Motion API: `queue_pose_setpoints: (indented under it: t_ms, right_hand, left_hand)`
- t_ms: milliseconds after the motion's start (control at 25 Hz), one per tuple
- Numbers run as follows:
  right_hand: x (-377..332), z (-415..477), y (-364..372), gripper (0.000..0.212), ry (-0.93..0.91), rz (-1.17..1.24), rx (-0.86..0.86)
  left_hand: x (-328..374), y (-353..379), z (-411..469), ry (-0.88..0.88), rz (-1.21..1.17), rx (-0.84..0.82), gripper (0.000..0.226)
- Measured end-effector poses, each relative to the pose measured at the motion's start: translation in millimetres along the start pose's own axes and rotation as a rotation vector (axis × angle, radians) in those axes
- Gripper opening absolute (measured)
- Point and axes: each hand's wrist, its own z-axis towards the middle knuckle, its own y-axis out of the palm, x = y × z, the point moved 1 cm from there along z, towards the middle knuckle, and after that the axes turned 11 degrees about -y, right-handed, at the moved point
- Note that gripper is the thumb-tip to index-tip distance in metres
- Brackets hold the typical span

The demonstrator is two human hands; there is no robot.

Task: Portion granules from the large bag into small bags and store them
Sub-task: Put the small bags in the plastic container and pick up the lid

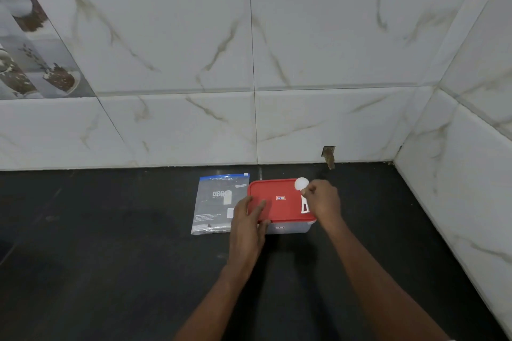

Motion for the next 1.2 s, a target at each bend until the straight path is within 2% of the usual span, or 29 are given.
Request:
queue_pose_setpoints:
  t_ms: [40,80,200,320,440,560,680,800,920,1040,1120,1200]
  right_hand:
    - [0,4,8,0.018,0.002,-0.066,-0.031]
    - [1,6,13,0.020,-0.004,-0.138,-0.050]
    - [6,4,18,0.021,-0.025,-0.288,-0.037]
    - [12,3,21,0.020,-0.019,-0.324,-0.035]
    - [13,2,23,0.017,-0.036,-0.344,-0.028]
    - [16,0,26,0.017,-0.078,-0.371,-0.030]
    - [16,-1,27,0.019,-0.082,-0.344,-0.018]
    - [13,-6,25,0.024,-0.093,-0.278,0.090]
    - [11,-28,26,0.027,-0.232,-0.266,0.199]
    - [20,-58,37,0.040,-0.287,-0.118,0.116]
    - [28,-73,43,0.046,-0.285,-0.150,0.064]
    - [36,-73,46,0.045,-0.310,-0.159,0.107]
  left_hand:
    - [2,3,2,-0.002,0.009,-0.041,0.041]
    - [4,5,3,-0.057,-0.096,-0.068,0.036]
    - [-3,16,8,-0.111,-0.203,-0.006,0.020]
    - [-11,25,12,-0.193,-0.223,0.023,0.017]
    - [-18,31,13,-0.027,-0.008,0.114,0.022]
    - [-16,26,10,-0.032,-0.067,0.082,0.024]
    - [-15,24,8,-0.011,-0.012,0.100,0.026]
    - [-13,22,10,0.028,0.025,0.088,0.025]
    - [-9,18,15,0.073,0.078,0.071,0.024]
    - [-8,17,15,0.087,0.102,0.036,0.030]
    - [-9,19,13,0.088,0.103,0.003,0.032]
    - [-12,19,14,0.078,0.092,0.003,0.034]
